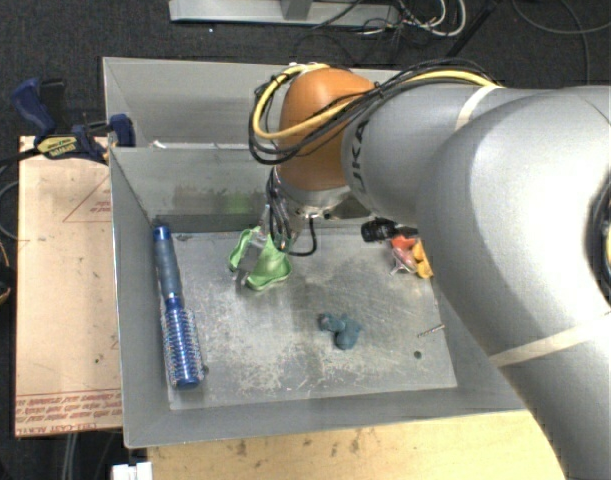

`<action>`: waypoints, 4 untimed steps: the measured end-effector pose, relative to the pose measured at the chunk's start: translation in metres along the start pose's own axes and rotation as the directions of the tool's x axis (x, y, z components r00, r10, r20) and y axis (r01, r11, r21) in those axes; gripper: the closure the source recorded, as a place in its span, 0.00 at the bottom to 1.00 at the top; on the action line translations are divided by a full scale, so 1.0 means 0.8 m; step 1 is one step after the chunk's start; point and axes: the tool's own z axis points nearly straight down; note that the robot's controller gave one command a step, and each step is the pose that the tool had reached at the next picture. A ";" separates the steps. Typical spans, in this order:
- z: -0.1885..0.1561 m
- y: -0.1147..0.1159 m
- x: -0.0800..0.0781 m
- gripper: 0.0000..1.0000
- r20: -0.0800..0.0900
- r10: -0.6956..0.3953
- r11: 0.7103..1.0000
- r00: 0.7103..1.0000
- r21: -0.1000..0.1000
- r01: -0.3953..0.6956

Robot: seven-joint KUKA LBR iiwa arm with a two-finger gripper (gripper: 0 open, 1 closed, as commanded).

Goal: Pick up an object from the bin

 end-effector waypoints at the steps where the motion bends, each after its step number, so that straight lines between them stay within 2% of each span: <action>1: -0.130 -0.009 -0.012 1.00 -0.012 -0.009 1.000 1.000 0.010 0.009; 2: -0.270 -0.008 0.019 1.00 -0.012 -0.051 0.999 0.999 0.009 0.051; 3: -0.108 -0.012 0.027 1.00 -0.030 -0.141 0.990 0.990 0.018 0.142; 4: -0.169 -0.038 0.113 1.00 -0.022 0.016 1.000 1.000 0.016 -0.015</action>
Offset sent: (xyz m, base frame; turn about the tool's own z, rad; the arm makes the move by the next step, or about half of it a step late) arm -0.0001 -0.0124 0.0984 -0.0086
